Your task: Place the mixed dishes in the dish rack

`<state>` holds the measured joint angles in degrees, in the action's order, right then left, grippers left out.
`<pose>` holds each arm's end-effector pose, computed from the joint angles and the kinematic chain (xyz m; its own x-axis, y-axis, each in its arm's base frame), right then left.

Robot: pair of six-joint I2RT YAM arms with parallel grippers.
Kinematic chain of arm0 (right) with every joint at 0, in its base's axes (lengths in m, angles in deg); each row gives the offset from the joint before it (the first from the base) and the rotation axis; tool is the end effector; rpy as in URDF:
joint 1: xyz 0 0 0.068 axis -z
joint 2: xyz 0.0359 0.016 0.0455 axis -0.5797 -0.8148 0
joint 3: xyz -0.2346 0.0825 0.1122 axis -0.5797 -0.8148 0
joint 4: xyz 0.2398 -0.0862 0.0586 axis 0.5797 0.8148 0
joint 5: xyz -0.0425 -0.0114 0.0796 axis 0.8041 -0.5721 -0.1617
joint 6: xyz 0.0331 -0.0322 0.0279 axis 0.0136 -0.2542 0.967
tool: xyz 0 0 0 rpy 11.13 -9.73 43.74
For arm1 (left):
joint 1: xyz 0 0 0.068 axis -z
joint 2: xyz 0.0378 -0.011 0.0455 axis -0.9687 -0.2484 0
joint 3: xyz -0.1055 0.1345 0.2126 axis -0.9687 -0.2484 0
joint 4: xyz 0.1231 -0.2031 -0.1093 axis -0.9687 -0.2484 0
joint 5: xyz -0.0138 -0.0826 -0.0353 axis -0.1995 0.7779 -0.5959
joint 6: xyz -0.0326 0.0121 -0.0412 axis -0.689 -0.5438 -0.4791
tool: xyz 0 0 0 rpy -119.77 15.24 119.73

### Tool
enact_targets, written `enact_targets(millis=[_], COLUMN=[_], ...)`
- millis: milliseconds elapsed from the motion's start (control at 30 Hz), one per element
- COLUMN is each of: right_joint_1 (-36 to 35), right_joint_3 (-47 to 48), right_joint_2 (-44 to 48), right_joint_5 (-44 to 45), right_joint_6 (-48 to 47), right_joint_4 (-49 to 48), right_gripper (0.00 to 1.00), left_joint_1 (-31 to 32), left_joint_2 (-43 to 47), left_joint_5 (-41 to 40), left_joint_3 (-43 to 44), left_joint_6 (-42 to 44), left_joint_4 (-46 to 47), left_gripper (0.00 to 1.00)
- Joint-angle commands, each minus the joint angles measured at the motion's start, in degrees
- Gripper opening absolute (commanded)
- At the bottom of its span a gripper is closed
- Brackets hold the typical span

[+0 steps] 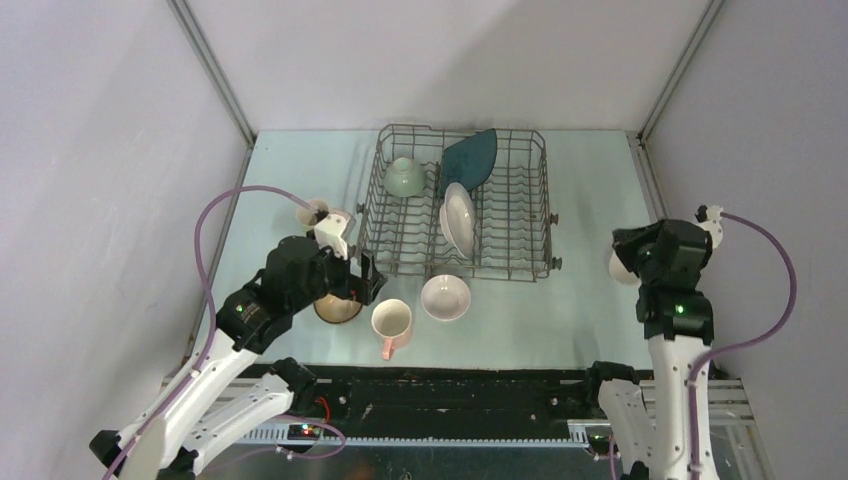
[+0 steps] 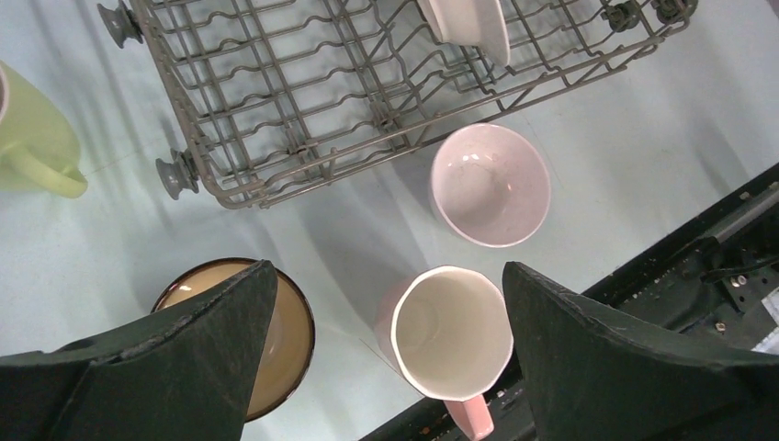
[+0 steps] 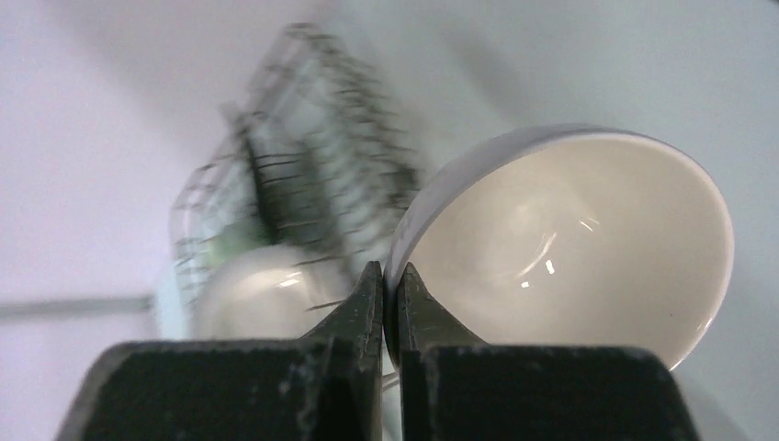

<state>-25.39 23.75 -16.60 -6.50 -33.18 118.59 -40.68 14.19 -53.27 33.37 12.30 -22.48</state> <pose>0.1504 -0.0298 0.3220 -0.1543 0.7777 -0.6094 0.5392 0.5831 0.6076 0.1203 -0.0841 0.3232 -0.5086 0.0802 -0.8573 0.4714 0.8591 -0.1993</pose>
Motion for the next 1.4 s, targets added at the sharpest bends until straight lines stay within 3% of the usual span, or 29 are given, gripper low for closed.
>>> enact_targets(millis=[0,167,333,533,667,733,933,1100,1167,1267,1367], right_joint_1=[-2.6,-5.2,-9.5,-16.6,-24.6,-29.1,-36.2,-37.9,-37.9,-35.8,-31.9], right_joint_3=[3.3,3.3,1.9,0.8,0.5,-0.3,-0.7,-1.6,-1.6,-1.6,-1.2], right_joint_2=[4.2,0.9,-0.3,0.4,2.0,2.3,-0.9,-2.2,-2.6,-2.9,-4.3], right_joint_5=[-17.8,-34.5,-40.7,-35.0,-14.2,-9.3,-7.8,-14.8,-19.4,-24.5,-32.8], right_joint_6=[-1.0,-0.9,-2.9,-2.7,1.1,1.0,4.1,3.4,1.8,0.7,2.9], right_joint_4=[-15.3,-24.8,-33.4,-35.4,-31.8,-33.7,-41.4,-52.9,-56.1,-58.5,-62.3], right_gripper=[0.00,0.00,0.00,0.00,0.00,0.00,0.00,0.00,0.00,0.00,0.00], left_joint_1=[-0.3,-0.3,-0.4,-0.3,1.0,2.7,12.1,12.6,11.1,2.7,-6.8], left_joint_2=[0.3,1.6,1.9,0.8,1.6,1.1,-2.4,-1.1,-2.3,-4.4,-5.5], left_joint_5=[4.1,9.5,14.0,12.3,8.9,6.3,-1.6,-2.7,-0.3,14.2,27.1], left_joint_3=[1.7,1.0,-1.2,-1.2,-2.3,-2.0,-1.0,-3.4,-1.5,-0.8,-4.4], left_joint_6=[-1.9,-7.4,-14.5,-14.0,-11.0,-9.0,-1.8,-7.4,-11.0,-20.0,-31.4], left_joint_4=[2.2,5.2,10.9,13.7,17.7,18.9,25.3,33.3,32.2,33.9,45.8], left_gripper=[1.00,1.00,1.00,1.00,1.00,1.00,1.00,1.00,1.00,1.00,1.00])
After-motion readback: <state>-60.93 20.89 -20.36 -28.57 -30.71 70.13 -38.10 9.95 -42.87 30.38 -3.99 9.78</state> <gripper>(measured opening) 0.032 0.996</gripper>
